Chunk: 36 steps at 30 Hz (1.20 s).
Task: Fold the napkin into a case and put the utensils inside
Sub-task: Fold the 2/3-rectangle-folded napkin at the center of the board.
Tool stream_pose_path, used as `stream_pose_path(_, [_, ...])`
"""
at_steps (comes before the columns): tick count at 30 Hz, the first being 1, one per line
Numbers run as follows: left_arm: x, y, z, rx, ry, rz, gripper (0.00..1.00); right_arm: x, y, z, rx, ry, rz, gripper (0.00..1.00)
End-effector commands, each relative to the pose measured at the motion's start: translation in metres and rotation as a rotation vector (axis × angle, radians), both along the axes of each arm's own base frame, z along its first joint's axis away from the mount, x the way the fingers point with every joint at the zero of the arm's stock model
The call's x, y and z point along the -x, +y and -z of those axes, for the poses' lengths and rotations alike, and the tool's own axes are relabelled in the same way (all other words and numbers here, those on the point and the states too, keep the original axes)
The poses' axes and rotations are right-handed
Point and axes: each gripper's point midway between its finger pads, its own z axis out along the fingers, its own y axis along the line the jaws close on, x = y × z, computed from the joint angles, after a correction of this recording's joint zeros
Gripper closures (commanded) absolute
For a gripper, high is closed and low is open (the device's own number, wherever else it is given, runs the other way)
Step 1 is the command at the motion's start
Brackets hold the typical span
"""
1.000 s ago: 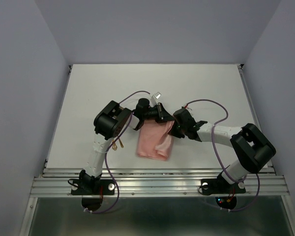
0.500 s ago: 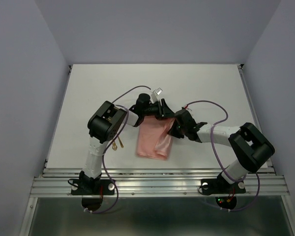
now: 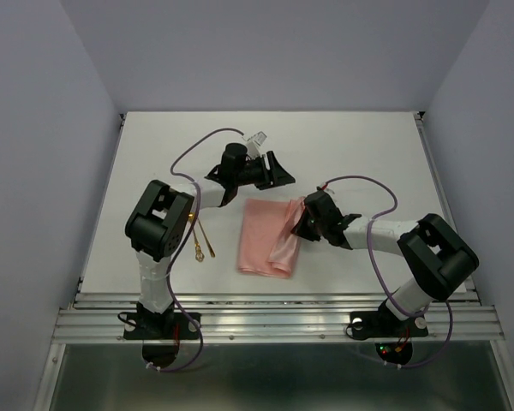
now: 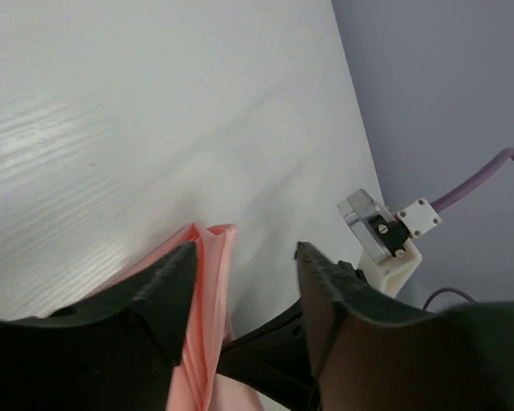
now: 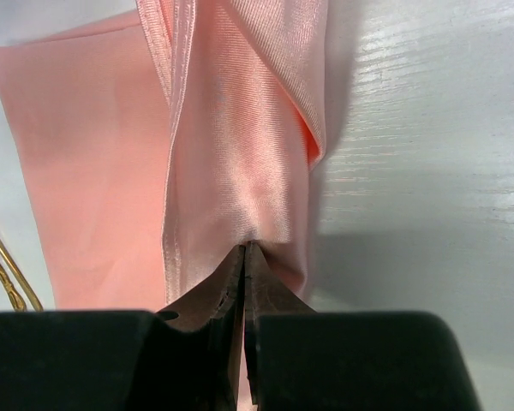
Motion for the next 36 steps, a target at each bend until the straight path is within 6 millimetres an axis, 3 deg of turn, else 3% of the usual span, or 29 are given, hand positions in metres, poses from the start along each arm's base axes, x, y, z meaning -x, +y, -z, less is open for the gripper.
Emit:
stream_pose_path(1, [-0.005, 0.021, -0.013, -0.102, -0.043, -0.062, 0.45, 0.027, -0.020, 0.028, 0.107, 0.104, -0.051, 0.94])
stream_pose_path(8, [0.016, 0.045, 0.032, -0.250, 0.085, -0.098, 0.87, 0.024, -0.015, 0.028, 0.125, 0.107, -0.095, 0.94])
stream_pose_path(14, [0.034, 0.053, 0.065, -0.306, 0.151, -0.090, 0.99, 0.022, -0.015, 0.022, 0.129, 0.093, -0.107, 0.94])
stream_pose_path(22, [0.040, 0.058, 0.100, -0.369, 0.205, -0.100, 1.00, 0.013, -0.023, 0.008, 0.181, 0.067, -0.071, 0.91])
stream_pose_path(29, [0.044, 0.061, 0.108, -0.385, 0.208, -0.090, 1.00, -0.018, -0.029, -0.023, 0.195, -0.029, 0.015, 0.81])
stream_pose_path(36, [0.046, 0.059, 0.107, -0.384, 0.191, -0.070, 1.00, -0.036, -0.025, -0.031, 0.209, -0.040, 0.027, 0.76])
